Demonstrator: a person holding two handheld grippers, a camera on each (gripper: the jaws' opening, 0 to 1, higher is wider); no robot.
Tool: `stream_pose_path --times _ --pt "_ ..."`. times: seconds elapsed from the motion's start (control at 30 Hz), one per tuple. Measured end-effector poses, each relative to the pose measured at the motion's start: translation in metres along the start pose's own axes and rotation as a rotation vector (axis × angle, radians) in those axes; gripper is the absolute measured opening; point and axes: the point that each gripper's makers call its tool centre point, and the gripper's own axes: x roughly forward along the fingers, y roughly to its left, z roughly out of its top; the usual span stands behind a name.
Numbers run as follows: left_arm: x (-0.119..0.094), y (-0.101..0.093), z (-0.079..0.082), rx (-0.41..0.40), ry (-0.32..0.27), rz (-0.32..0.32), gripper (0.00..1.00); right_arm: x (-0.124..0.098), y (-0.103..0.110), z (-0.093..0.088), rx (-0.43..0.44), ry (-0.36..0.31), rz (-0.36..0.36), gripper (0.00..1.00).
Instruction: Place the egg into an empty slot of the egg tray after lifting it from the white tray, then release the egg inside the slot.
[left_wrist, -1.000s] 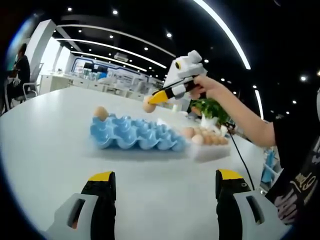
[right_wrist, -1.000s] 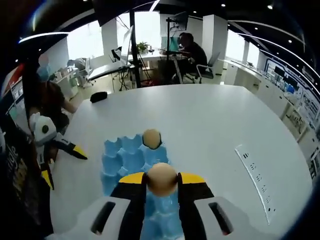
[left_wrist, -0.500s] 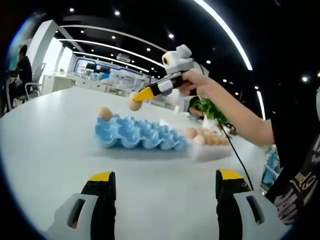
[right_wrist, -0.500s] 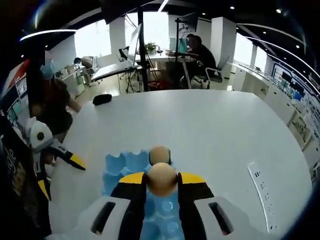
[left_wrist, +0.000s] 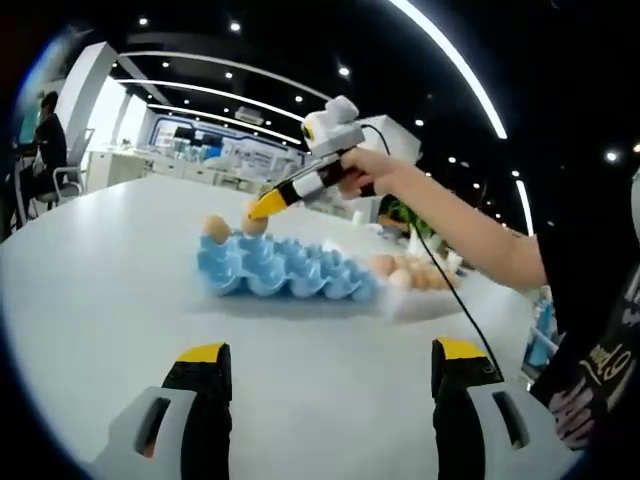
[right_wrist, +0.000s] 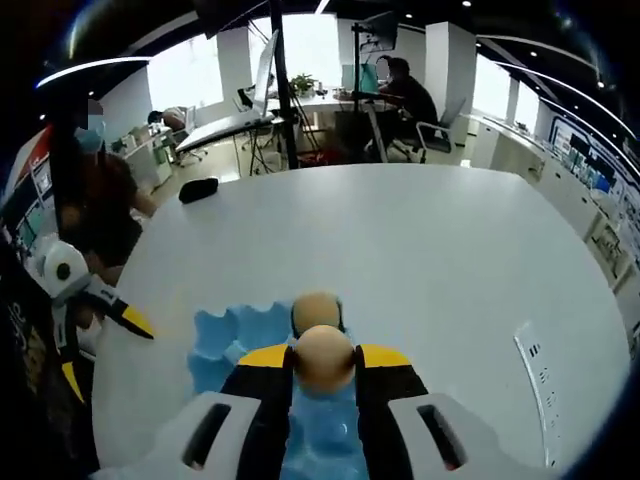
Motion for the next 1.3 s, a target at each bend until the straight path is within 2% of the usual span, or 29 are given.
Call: stream_pose_path --times 0.2,0.4,0.67,0.83,1.3 --pt "-0.001 0.001 -0.001 0.001 0.007 0.004 0.84 0.010 0.003 -0.013 0.008 0.032 0.007 0.26" --pt "-0.002 0.001 0.001 0.006 0.007 0.006 0.84 0.009 0.016 -0.018 0.001 0.043 0.006 0.26" --pt "-0.002 0.001 0.002 0.010 0.009 0.006 0.84 0.008 0.017 -0.025 -0.013 0.074 0.006 0.26" --pt "-0.002 0.001 0.003 0.012 0.010 0.005 0.84 0.008 0.010 -0.022 0.001 0.067 0.000 0.26" --pt "0.000 -0.003 0.007 0.023 0.011 0.002 0.84 -0.002 0.010 -0.010 -0.020 0.031 0.016 0.28"
